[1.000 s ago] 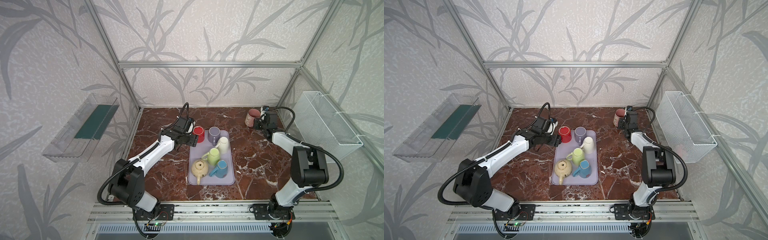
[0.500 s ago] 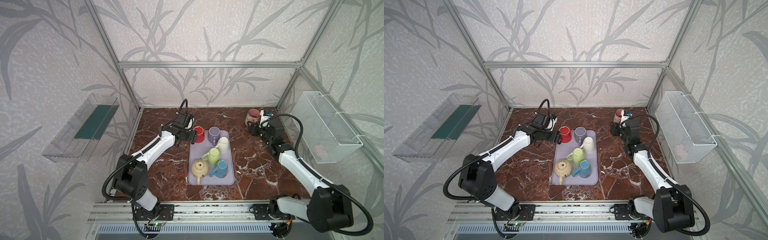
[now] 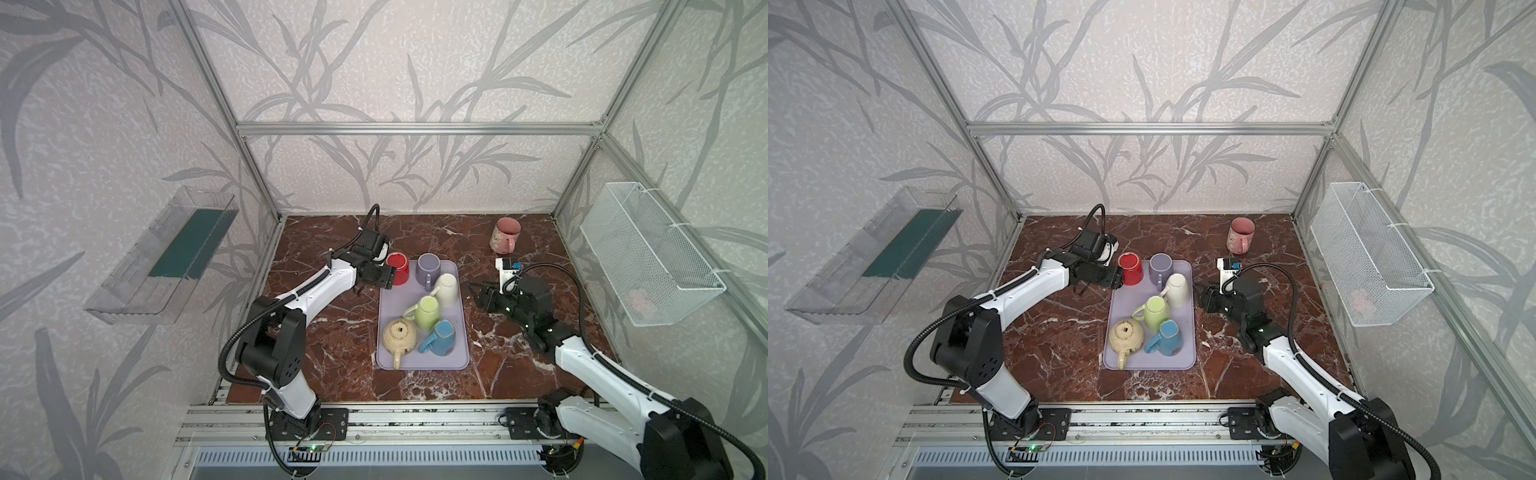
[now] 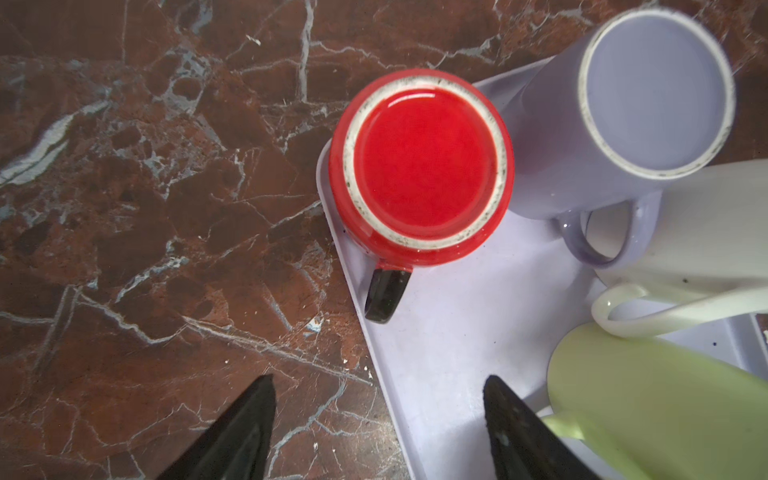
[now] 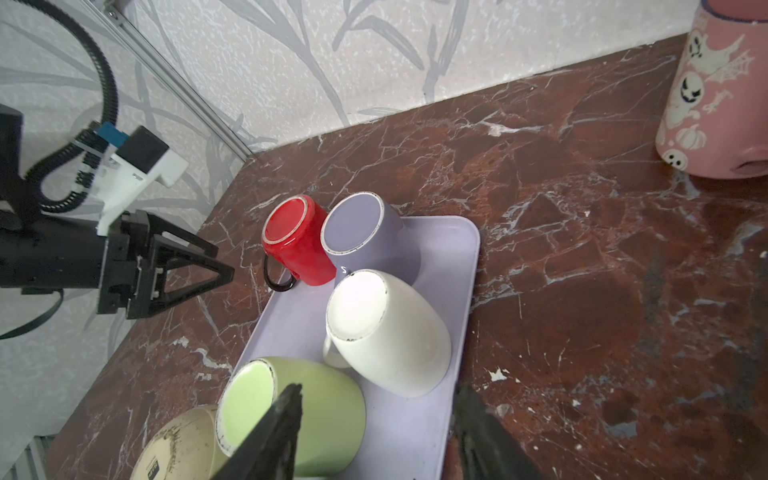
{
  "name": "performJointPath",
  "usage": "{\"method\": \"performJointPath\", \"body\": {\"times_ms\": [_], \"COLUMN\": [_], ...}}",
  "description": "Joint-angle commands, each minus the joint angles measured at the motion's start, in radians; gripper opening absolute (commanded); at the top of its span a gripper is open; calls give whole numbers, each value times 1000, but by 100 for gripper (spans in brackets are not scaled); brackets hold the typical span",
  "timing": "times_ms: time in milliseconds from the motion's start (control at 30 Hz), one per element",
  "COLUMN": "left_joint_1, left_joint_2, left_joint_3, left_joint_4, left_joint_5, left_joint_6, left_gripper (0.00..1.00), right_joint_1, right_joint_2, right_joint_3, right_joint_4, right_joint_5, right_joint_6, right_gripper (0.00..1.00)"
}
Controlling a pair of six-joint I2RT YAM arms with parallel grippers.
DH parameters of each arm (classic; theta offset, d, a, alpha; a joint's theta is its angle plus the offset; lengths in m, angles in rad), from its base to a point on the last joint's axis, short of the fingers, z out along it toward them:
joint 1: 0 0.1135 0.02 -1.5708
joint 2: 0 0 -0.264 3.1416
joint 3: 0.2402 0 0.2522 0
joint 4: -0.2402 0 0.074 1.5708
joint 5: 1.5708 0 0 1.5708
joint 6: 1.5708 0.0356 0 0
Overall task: Turn the mug right side up
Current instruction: 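Lower the left gripper onto the upside-down red mug while the right gripper returns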
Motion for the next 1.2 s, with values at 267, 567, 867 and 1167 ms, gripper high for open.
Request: {"method": "performJointPath", "body": {"times_ms": [267, 567, 867, 1167], "left_joint_1": [-1, -8, -7, -7], "left_joint_2": [73, 177, 226, 259], "left_joint_3": [49, 143, 185, 210], "left_joint_4": [-58, -89, -100, -98], "left_joint_5": [-34, -57, -54, -50], "left_joint_6": [24, 3, 14, 11], "left_gripper": [68, 60, 53, 47], "right_joint_1": [22, 23, 23, 23], "right_joint_2": [47, 77, 76, 80], "right_joint_3": [-72, -78, -80, -80], "right_joint_4": [225, 236, 236, 236], "right_joint_5": [-29, -26, -24, -23], "right_joint_6": [108, 113, 112, 112], "right_gripper": [46, 33, 16, 16]}}
